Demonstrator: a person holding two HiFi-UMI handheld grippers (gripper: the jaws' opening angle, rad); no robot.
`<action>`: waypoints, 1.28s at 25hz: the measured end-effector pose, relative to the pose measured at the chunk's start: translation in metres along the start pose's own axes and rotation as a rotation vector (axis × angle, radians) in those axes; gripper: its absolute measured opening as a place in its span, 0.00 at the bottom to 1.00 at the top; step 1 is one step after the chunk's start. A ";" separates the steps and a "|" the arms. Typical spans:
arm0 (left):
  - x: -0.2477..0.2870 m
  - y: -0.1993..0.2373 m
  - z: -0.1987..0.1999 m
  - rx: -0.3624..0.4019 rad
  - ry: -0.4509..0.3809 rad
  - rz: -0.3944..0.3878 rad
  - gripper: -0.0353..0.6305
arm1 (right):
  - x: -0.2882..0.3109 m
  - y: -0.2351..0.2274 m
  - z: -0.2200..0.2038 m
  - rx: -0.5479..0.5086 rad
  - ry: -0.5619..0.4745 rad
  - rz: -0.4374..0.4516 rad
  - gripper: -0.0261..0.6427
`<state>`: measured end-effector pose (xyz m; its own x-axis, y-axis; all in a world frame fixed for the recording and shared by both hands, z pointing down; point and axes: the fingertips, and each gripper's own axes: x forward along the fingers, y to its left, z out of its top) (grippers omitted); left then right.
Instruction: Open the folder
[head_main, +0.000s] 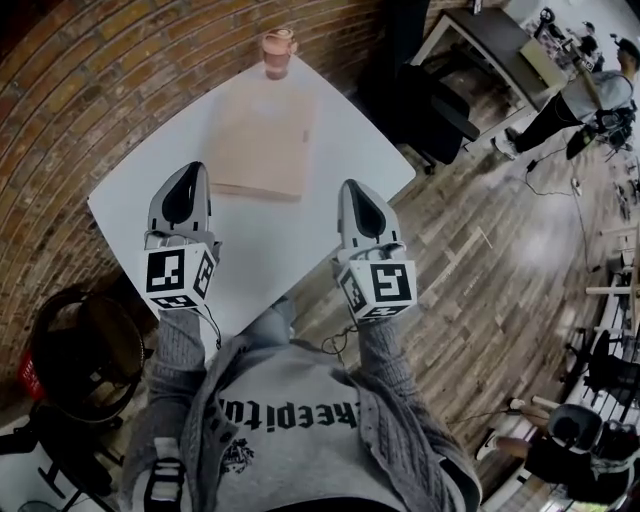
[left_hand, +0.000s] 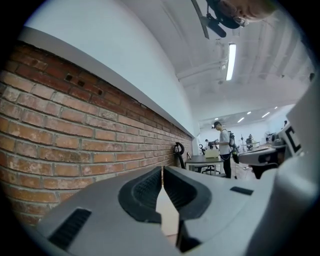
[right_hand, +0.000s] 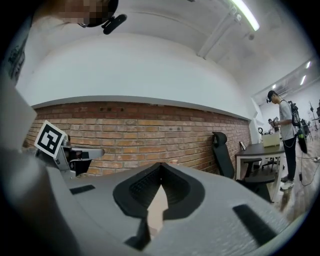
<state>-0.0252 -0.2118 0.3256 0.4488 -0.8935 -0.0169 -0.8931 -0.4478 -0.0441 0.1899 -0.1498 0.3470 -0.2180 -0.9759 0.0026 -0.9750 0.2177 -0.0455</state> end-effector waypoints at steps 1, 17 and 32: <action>0.003 0.001 -0.005 -0.001 0.010 -0.003 0.08 | 0.005 0.000 -0.006 0.005 0.015 0.007 0.05; 0.035 0.029 -0.096 0.089 0.199 -0.020 0.07 | 0.070 0.008 -0.115 0.090 0.264 0.082 0.05; 0.037 0.039 -0.161 0.323 0.317 -0.124 0.07 | 0.099 0.008 -0.215 0.123 0.498 0.071 0.05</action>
<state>-0.0481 -0.2683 0.4842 0.4750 -0.8228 0.3122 -0.7550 -0.5632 -0.3357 0.1510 -0.2424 0.5620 -0.3068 -0.8279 0.4695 -0.9513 0.2505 -0.1798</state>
